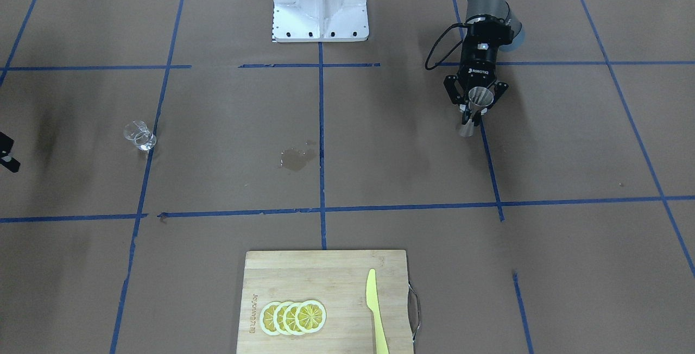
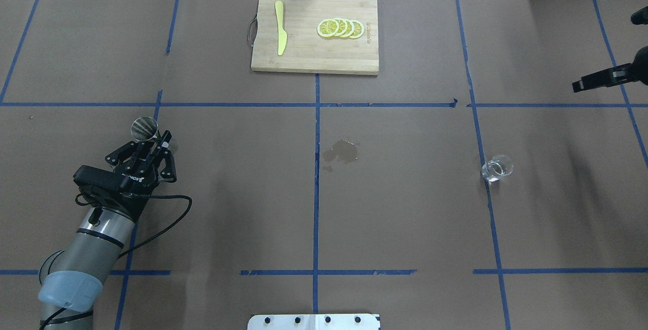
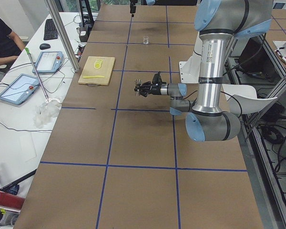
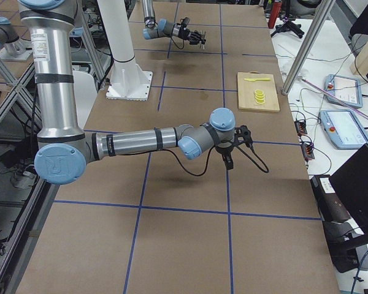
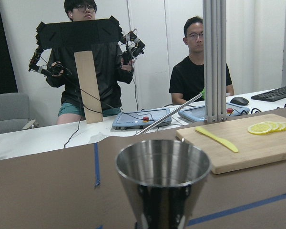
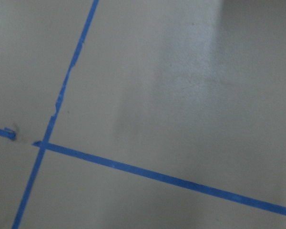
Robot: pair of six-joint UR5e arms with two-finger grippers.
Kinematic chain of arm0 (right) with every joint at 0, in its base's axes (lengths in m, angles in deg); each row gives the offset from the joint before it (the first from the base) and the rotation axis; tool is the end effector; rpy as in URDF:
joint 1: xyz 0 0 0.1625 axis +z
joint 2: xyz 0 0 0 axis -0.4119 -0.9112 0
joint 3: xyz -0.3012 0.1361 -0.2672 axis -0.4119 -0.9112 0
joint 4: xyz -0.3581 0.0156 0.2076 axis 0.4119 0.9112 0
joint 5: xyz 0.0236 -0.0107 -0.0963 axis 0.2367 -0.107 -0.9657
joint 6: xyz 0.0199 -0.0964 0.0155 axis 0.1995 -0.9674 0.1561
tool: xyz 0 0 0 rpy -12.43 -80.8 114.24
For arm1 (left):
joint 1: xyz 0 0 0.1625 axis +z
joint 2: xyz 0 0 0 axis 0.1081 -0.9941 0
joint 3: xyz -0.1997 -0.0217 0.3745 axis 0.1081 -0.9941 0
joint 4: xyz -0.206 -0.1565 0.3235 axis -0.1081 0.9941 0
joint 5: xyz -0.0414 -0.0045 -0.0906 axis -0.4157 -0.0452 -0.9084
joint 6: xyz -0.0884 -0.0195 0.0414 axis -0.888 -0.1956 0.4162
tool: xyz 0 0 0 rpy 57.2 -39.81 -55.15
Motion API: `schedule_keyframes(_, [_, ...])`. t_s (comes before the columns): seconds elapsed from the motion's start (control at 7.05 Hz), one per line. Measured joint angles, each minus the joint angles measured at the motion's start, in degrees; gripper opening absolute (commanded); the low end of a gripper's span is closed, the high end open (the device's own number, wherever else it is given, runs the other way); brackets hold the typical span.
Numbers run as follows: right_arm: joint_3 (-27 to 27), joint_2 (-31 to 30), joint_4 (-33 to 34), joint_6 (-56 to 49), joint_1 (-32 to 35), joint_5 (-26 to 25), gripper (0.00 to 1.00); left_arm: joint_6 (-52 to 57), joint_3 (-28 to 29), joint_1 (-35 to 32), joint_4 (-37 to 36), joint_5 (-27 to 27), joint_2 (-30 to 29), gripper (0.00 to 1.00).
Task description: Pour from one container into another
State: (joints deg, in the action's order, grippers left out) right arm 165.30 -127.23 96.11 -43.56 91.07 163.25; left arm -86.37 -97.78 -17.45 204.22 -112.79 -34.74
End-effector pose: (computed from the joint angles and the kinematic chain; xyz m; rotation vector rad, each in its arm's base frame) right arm -0.1407 -0.5158 0.5273 0.3898 -0.9092 -0.0511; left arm 0.4293 -0.3105 0.4286 1.3956 0.7654 -0.3150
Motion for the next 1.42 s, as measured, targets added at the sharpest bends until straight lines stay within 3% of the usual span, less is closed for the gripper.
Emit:
schedule_keyframes(0.28, [6.5,-3.8,-7.7,15.3,-9.8,-11.3,0.99,0.1,0.0,-0.4,-0.4,-0.6,-1.5,0.0])
schedule_keyframes(0.57, [17.0,-11.1,-8.7,23.5,-23.8,-29.8,1.0,0.2,0.2,-1.3,-1.0,-2.2,-3.1,0.0])
schedule_keyframes(0.85, [22.9,-16.7,-8.9,31.2,-36.9,-48.6,1.0,0.9,0.3,-2.2,-4.7,-3.8,-5.1,0.0])
schedule_keyframes(1.13, [23.5,-19.4,-8.7,36.3,-52.0,-73.3,0.99,4.4,0.3,-2.6,-7.5,-4.2,-7.3,0.0])
schedule_keyframes(1.42, [19.5,-19.8,-8.8,41.4,-63.4,-94.4,0.99,5.8,0.4,-2.8,-7.5,-5.2,-8.6,0.0])
